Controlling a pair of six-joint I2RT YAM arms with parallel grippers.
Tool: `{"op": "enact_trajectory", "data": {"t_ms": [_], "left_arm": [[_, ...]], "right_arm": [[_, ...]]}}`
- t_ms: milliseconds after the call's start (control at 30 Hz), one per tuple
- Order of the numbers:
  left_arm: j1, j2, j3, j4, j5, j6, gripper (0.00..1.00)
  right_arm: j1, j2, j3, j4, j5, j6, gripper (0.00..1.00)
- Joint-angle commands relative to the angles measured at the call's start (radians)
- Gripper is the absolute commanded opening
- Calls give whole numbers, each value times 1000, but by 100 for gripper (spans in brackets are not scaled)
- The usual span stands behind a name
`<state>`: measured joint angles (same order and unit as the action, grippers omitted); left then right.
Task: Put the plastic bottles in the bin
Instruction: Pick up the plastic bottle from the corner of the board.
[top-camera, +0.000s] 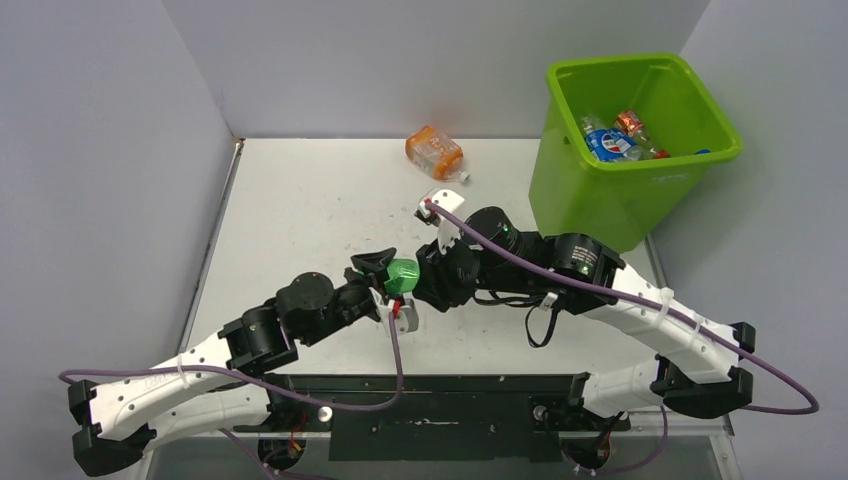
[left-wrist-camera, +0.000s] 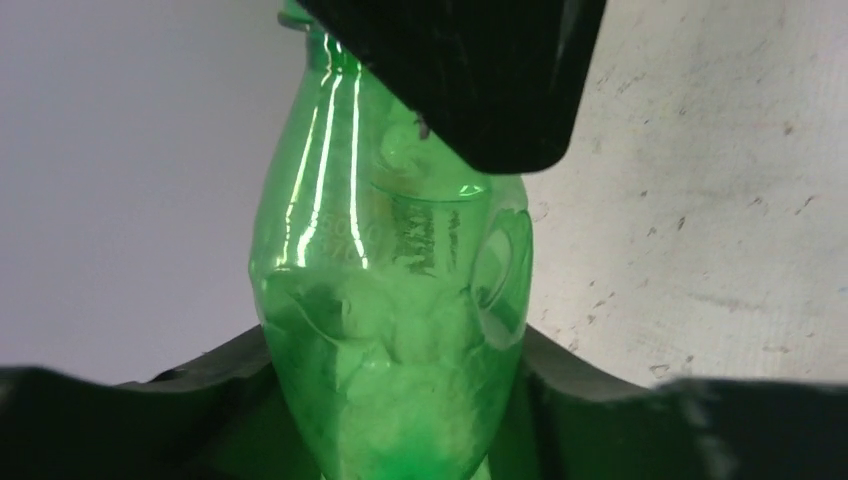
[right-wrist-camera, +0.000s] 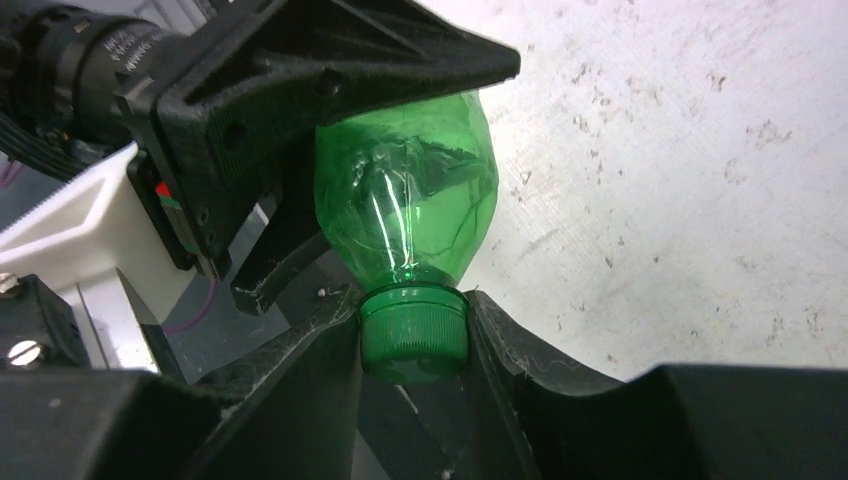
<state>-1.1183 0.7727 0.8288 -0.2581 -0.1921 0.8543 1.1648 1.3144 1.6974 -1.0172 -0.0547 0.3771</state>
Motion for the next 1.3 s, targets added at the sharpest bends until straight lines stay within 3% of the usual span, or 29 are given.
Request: {"op": "enact_trajectory", "data": {"t_ms": [0,67,100,200,433,667,833,1133,1200,1233,1267], "left_arm": [[-5,-8,-4,140,7,-128,26],[-5,-16,-12,163,31,-186,9],[-5,-23,-20,182,36,-221,0],[-5,-26,-41,241,29,-365,0],[-6,37,-55,313,55,-592,0],[-6,72,-25,295,48,-676,0],[-6,70,-47,312,46,-707,0],[-6,22,-109,410,75,-732,0],[-6,16,-111,411,76,-729,0],[-6,9,-115,414,75,-725,3],[-6,1,-125,424,74,-718,17]], "right_arm": [[7,-87,-39,165,51,-1,25],[9,-143,-83,235,93,3,58],[10,-169,-110,278,105,4,70],[12,-273,-246,451,156,27,85],[14,-448,-566,881,244,79,88],[22,-443,-695,1131,276,100,87],[34,-384,-700,1166,301,114,78],[39,-331,-687,1129,350,138,34],[39,-321,-676,1104,350,137,15],[39,-322,-670,1095,356,135,7],[39,-326,-660,1076,364,129,6]]}}
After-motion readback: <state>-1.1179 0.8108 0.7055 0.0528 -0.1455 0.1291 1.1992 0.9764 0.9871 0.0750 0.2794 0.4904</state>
